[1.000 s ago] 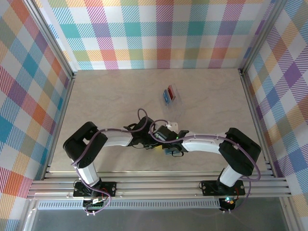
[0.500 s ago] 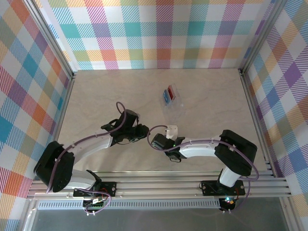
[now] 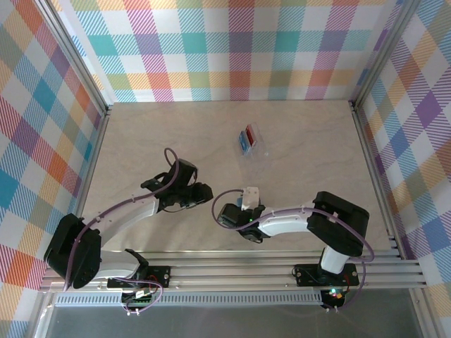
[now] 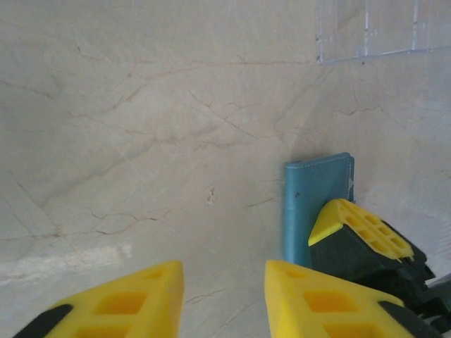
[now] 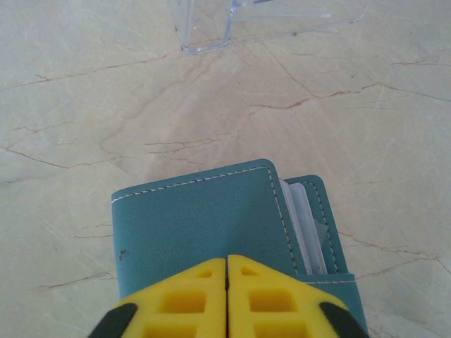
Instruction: Put the credit cards into the card holder
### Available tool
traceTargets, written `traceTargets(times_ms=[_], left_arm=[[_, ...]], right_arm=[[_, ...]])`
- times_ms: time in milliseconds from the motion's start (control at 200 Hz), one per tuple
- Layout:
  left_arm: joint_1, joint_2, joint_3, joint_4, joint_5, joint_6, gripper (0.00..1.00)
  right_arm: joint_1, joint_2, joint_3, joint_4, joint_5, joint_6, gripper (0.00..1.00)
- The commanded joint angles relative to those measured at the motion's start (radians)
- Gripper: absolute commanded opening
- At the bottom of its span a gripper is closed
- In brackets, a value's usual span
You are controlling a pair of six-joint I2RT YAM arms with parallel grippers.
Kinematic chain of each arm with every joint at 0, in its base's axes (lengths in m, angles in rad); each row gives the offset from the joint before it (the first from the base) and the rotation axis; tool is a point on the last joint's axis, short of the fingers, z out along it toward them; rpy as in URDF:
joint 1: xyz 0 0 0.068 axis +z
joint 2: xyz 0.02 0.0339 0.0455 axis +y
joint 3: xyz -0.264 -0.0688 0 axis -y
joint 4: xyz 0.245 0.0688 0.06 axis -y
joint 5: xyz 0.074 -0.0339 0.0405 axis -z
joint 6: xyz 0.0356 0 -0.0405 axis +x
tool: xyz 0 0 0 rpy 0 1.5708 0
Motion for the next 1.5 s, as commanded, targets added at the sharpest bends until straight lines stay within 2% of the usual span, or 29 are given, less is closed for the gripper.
traceTargets(times_ms=[0,45,90,325,365,405,445,500,615,740,805,945,1015,1115,1190,1260,1350,1440,1495], left_arm=[[0.033,-0.067,0.063,-0.099,-0.049,0.063,0.47],[0.043,-0.081,0.08,-0.125,-0.061,0.077,0.51],[0.052,-0.093,0.096,-0.151,-0.07,0.09,0.55],[0.088,-0.161,0.177,-0.235,-0.168,0.175,0.97],[0.092,-0.173,0.2,-0.25,-0.203,0.187,1.0],[0.094,-0.188,0.217,-0.259,-0.257,0.201,1.0],[0.093,-0.206,0.23,-0.262,-0.333,0.212,1.0],[0.093,-0.232,0.236,-0.261,-0.495,0.211,1.0],[0.094,-0.264,0.197,-0.187,-0.775,0.214,1.0],[0.095,-0.285,0.065,0.026,-0.923,0.269,1.0],[0.096,-0.27,0.015,0.127,-0.943,0.319,1.0],[0.098,-0.178,-0.004,0.183,-1.068,0.346,1.0],[0.101,-0.143,-0.018,0.238,-1.081,0.404,1.0],[0.116,-0.118,-0.053,0.345,-1.036,0.49,1.0],[0.133,-0.107,-0.062,0.379,-1.014,0.507,1.0],[0.149,-0.102,-0.083,0.418,-0.982,0.548,1.0],[0.178,-0.101,-0.112,0.475,-0.927,0.593,1.0],[0.218,-0.084,-0.167,0.579,-0.959,0.567,1.0],[0.232,-0.072,-0.213,0.657,-1.021,0.552,1.0]], right_arm=[[0.017,0.071,0.001,-0.275,-0.416,-0.043,0.22],[0.001,0.056,0.04,-0.281,-0.412,-0.078,0.23],[-0.017,0.045,0.068,-0.271,-0.424,-0.117,0.29],[-0.042,-0.062,0.231,-0.315,-0.371,-0.28,0.76],[-0.047,-0.086,0.251,-0.324,-0.367,-0.307,0.84],[-0.053,-0.115,0.266,-0.326,-0.361,-0.332,1.0],[-0.063,-0.148,0.272,-0.324,-0.35,-0.353,1.0],[-0.095,-0.204,0.263,-0.3,-0.348,-0.387,1.0],[-0.213,-0.334,0.244,-0.262,-0.368,-0.45,1.0],[-0.347,-0.456,0.229,-0.228,-0.361,-0.512,1.0],[-0.407,-0.501,0.225,-0.23,-0.27,-0.509,1.0],[-0.549,-0.568,0.178,-0.159,-0.156,-0.555,1.0],[-0.609,-0.589,0.128,-0.069,-0.168,-0.641,1.0],[-0.663,-0.612,0.014,0.181,-0.178,-0.804,1.0],[-0.721,-0.625,-0.064,0.33,-0.248,-0.857,1.0],[-0.798,-0.631,-0.093,0.359,-0.383,-0.845,1.0],[-0.876,-0.616,-0.117,0.372,-0.453,-0.827,1.0],[-0.927,-0.581,-0.139,0.39,-0.483,-0.828,1.0],[-0.951,-0.558,-0.156,0.413,-0.5,-0.826,1.0]])
